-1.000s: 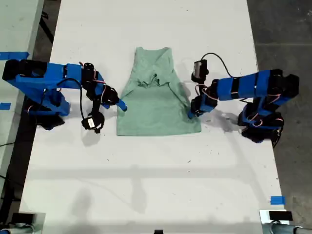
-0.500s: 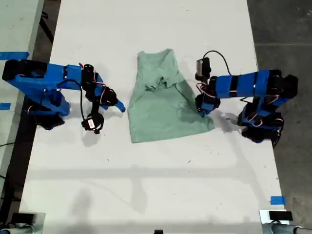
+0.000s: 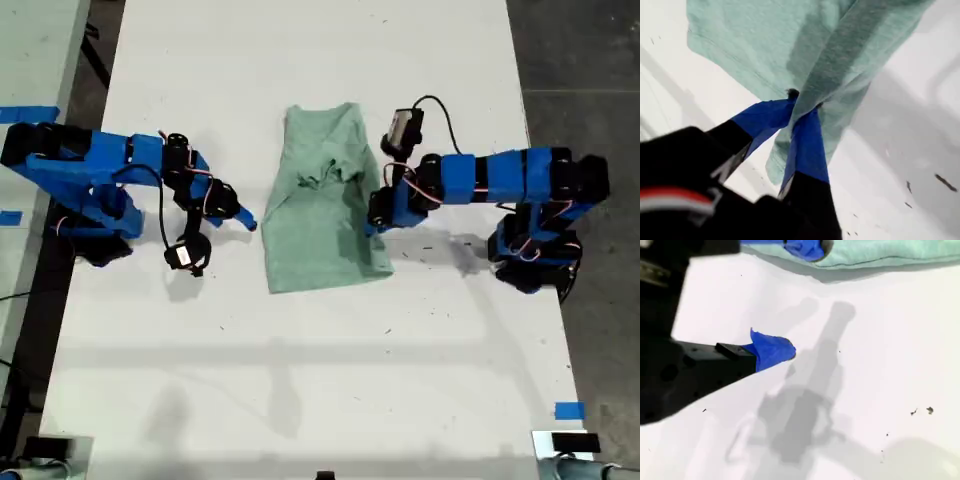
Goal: Fold tshirt
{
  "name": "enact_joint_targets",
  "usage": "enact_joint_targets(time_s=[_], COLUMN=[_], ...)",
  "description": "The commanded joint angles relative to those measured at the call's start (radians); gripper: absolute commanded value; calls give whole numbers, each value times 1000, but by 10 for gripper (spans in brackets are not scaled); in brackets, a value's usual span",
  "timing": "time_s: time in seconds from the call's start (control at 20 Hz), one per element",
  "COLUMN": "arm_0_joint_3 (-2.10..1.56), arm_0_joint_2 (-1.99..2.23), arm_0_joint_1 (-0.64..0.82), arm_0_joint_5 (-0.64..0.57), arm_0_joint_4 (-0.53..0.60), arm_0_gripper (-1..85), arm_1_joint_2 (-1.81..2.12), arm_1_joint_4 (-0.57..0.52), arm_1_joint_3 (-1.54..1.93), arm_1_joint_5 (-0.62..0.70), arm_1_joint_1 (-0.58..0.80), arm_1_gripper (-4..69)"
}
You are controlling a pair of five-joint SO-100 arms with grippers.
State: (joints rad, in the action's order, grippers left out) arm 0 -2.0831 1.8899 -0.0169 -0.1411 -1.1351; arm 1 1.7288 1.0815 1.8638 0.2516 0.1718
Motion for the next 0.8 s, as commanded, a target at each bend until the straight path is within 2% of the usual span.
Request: enact_joint_targets(time_s=[0.0,0.15,0.2,0.25,0.3,0.4,0.6,0.75], arm_0_joint_3=[15,23,26,29,35,54,112,192], arm_0_joint_2=[46,46,46,44,43,37,29,-14], arm_0_joint_1=[-12,-15,-15,-17,-18,-20,-26,-35], arm_0_joint_5=[9,9,9,9,9,9,9,6], arm_0_joint_4=[15,15,15,15,12,-6,-52,-84], arm_0_gripper=[233,231,230,230,229,229,230,231], arm_1_joint_2=[-46,-170,-233,-276,-281,-241,-49,95], arm_1_joint_4=[-221,-397,-410,-350,-288,-135,229,377], arm_1_joint_3=[28,144,144,95,46,-48,-301,-353], arm_1_joint_5=[-31,-48,-57,-60,-51,-48,-23,0], arm_1_joint_1=[3,40,48,49,40,31,0,-11], arm_1_gripper=[-13,-18,79,225,299,381,414,405])
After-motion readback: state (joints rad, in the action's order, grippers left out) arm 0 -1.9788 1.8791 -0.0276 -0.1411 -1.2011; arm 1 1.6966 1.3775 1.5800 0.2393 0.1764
